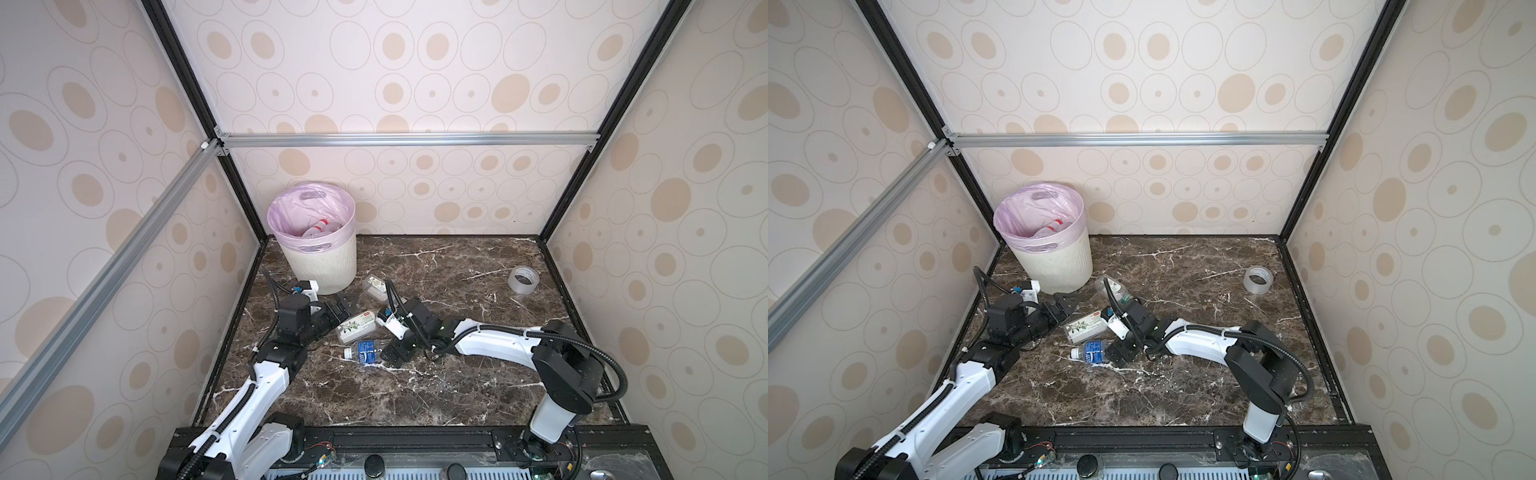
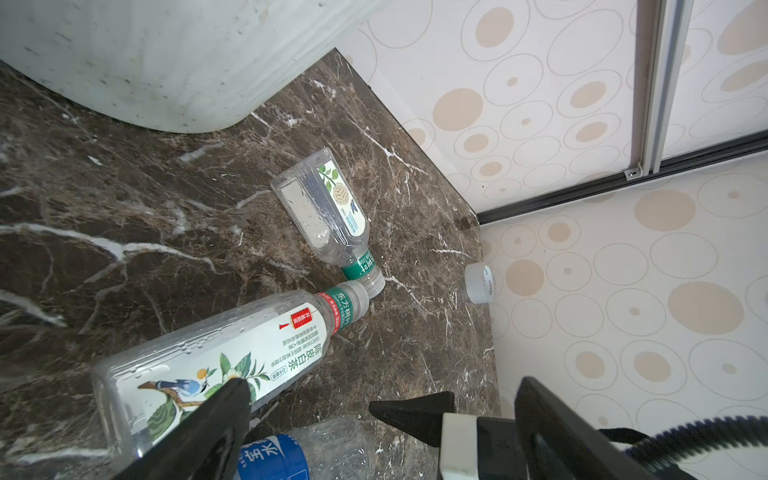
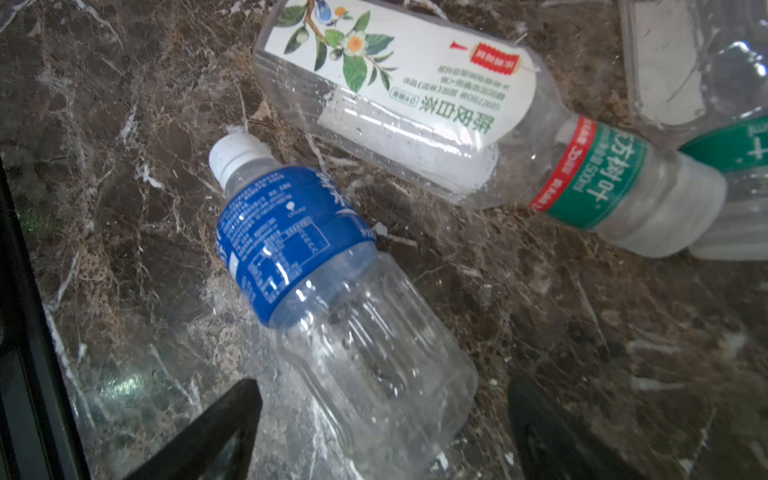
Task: Throw the plastic bottles in the bin
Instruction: 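Move both grippers back down over the bottle pile, then lower the right gripper onto the blue-labelled Pocari Sweat bottle and close it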
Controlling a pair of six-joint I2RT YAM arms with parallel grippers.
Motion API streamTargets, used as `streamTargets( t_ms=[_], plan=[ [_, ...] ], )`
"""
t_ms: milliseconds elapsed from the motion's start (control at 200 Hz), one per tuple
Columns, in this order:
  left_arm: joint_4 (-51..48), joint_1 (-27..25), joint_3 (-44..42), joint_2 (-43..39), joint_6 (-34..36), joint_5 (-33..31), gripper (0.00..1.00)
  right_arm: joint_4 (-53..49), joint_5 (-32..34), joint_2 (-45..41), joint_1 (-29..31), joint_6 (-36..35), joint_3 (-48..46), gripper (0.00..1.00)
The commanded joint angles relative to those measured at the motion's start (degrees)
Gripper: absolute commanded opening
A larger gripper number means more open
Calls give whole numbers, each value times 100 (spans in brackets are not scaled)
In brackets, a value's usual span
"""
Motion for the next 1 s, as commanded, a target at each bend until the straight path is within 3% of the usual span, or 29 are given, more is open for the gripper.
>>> streamTargets(
  t_ms=[0, 650, 995],
  plan=[
    [99, 102, -13, -125, -49, 189, 99, 12, 27, 212, 134, -231, 319, 94],
    [255, 406, -21, -21, -17, 490, 99, -164, -134, 575, 164, -275, 231, 68],
    [342, 409, -92, -63, -58, 477, 99, -578, 611, 185, 163, -47, -219, 65]
  ],
)
